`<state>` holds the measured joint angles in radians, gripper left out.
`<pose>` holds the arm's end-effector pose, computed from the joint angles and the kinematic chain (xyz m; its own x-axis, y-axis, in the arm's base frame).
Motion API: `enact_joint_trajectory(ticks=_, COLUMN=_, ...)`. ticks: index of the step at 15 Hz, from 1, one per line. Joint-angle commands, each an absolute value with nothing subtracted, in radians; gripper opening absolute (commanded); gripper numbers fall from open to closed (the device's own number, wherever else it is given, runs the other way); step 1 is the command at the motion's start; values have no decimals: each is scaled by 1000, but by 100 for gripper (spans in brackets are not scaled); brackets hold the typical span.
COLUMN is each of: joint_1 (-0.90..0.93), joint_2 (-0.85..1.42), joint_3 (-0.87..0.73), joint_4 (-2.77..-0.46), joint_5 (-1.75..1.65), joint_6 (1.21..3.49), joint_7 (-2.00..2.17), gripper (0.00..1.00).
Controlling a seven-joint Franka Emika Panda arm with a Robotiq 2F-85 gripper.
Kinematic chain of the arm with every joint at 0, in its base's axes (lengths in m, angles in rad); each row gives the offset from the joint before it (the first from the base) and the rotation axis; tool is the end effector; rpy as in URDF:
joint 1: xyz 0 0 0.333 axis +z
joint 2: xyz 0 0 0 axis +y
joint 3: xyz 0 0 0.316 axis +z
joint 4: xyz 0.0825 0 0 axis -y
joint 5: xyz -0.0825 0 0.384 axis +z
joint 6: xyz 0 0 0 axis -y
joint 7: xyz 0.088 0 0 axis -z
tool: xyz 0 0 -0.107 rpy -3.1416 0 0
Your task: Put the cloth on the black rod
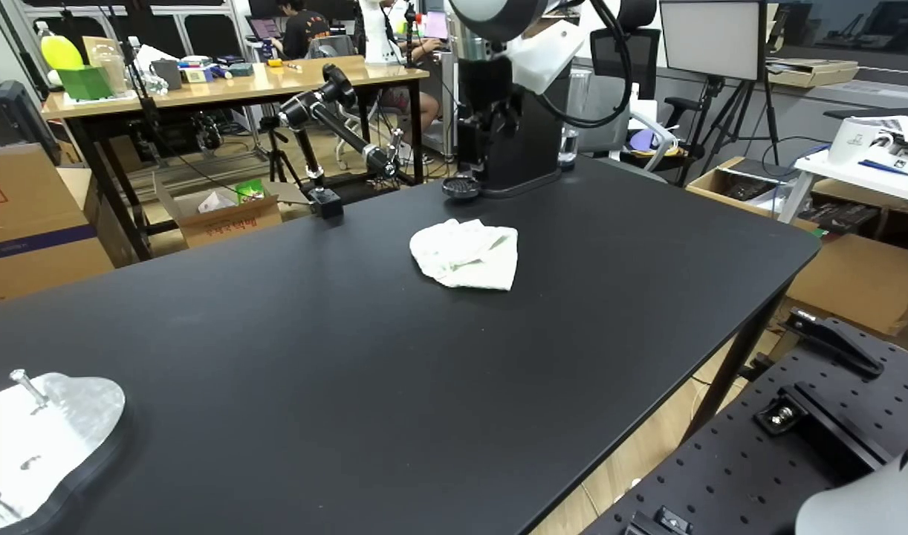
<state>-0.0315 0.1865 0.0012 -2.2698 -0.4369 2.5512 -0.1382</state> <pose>0.5433 -0.0107 0.2841 0.8950 0.4460 0.0082 0.4273 -0.8624 0.2713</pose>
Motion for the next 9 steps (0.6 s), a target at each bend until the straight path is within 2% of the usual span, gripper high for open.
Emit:
enact_joint_trajectory(ticks=1, joint_1=2, joint_2=297, joint_3=-31, joint_4=-2181, joint_5=-487, joint_6=2532, joint_7=-114, gripper=100)
enact_joint_trajectory(ticks=9, joint_1=38, joint_2=426, joint_3=-43, joint_4=-2124, joint_5=-471, joint_6=2474, joint_7=-144, gripper=100)
